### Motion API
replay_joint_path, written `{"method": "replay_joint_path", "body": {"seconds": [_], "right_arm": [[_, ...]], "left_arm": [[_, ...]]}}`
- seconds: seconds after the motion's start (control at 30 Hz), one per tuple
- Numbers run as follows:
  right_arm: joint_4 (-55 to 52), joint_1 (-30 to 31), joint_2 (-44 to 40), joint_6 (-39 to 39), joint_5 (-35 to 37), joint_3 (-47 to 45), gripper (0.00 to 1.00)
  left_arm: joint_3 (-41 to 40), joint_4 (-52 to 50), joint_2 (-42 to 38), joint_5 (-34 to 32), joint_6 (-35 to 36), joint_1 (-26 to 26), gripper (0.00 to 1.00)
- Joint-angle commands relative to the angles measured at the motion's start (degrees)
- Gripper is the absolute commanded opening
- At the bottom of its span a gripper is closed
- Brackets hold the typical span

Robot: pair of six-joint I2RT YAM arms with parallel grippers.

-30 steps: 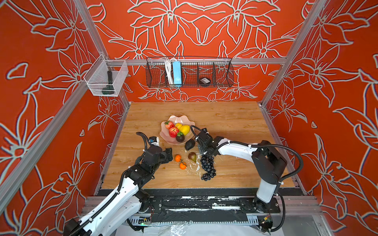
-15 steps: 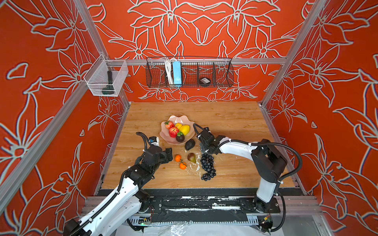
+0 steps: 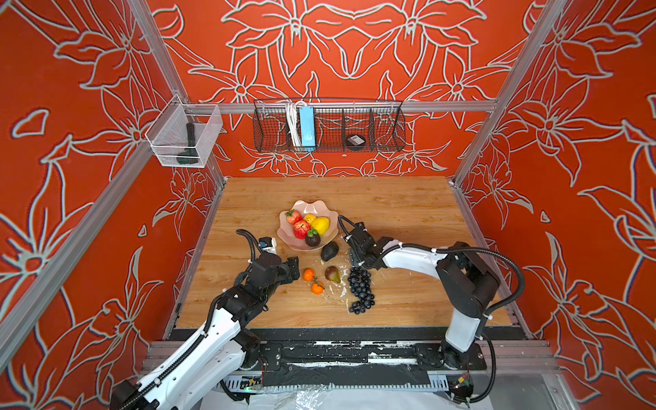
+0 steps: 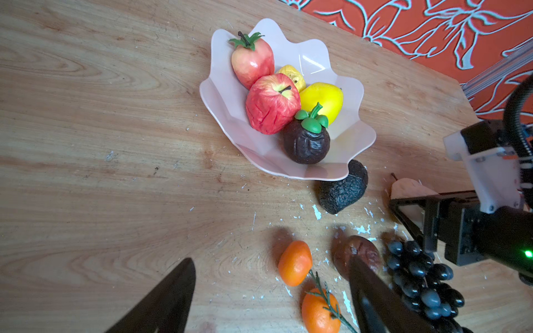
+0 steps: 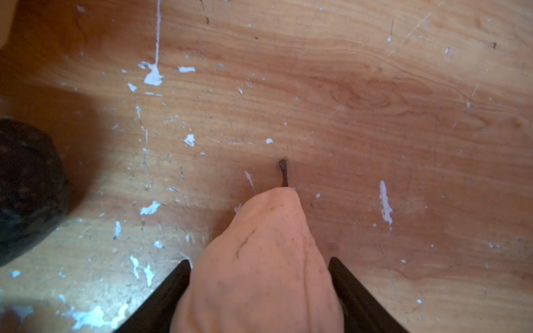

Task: Arrange fruit in a fruit bowl
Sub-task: Pick up the fruit from the center of the table.

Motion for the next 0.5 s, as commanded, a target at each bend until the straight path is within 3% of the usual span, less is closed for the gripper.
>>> {"method": "replay_joint_path", "body": {"seconds": [0.0,0.27,0.47], "right_arm": [[2.48,-0.35,-2.67,-0.08,0.48,-1.44,0.69],[2.52,-0.32,-4.25,-0.66,0.12,-1.97,0.64],[6.62,-0.29,-13.49,-7.71,-5.16,-5.13,0.63]], "left_arm": [[0.2,1.0,0.64,-0.35,0.08,-0.24,0.83],[0.18,1.09,0.91,-0.35,0.08,-0.2,0.84],[1.17,3.1,3.46,4.04,-0.34,-0.15,0.84]]}}
